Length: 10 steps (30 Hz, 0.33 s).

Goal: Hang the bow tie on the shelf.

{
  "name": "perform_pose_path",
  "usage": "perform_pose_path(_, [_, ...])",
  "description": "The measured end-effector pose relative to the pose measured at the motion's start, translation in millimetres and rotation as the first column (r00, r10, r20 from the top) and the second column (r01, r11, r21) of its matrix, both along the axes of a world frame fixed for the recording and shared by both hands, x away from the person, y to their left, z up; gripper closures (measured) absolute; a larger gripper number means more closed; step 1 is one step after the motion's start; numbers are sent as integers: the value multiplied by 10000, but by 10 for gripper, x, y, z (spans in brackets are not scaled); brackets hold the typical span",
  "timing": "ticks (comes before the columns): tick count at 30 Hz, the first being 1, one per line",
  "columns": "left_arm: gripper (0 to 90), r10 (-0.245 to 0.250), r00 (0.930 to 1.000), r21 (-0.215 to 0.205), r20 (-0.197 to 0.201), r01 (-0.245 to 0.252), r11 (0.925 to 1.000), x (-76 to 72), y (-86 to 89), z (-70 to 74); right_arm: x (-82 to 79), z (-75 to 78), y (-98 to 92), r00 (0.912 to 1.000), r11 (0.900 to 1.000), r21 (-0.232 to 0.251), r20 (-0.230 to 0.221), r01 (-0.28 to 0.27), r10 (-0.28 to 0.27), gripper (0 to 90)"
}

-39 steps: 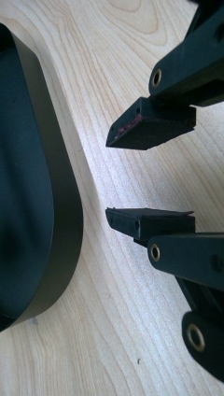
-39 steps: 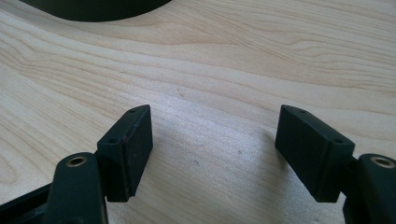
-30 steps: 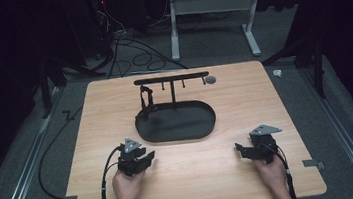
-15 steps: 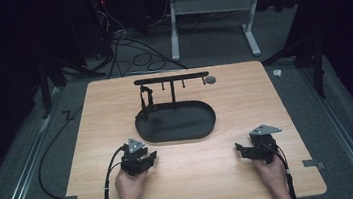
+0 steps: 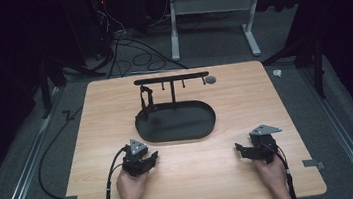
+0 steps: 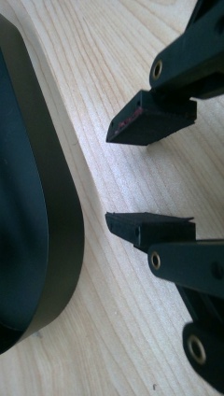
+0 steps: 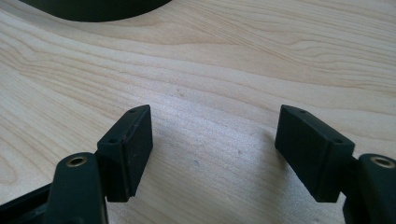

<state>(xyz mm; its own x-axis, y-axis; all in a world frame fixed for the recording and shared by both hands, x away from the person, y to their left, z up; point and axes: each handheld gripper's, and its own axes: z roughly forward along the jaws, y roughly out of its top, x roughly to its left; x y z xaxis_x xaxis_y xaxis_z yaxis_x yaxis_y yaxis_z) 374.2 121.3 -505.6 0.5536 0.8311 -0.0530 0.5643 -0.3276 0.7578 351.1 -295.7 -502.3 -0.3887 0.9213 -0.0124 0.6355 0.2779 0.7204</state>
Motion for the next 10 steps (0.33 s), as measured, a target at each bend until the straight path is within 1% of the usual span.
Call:
perform_pose_path(1, [516,-11,10000,119,77,10,9999,-11,-13,-3,0,-1,0,10000,10000,-9,3,-2,2,288])
perform_pose_path(3, [503,-71,9998,353,191,65,9994,-23,-42,-4,0,0,1,10000,10000,2,-2,-4,4,288])
perform_pose_path(6, [478,-147,9998,311,151,142,9994,-22,-42,-5,-1,0,1,10000,10000,-9,2,-6,6,288])
perform_pose_path(10, [461,-71,9999,327,145,66,9994,-26,-44,-5,-1,0,1,10000,10000,-6,1,-4,4,288])
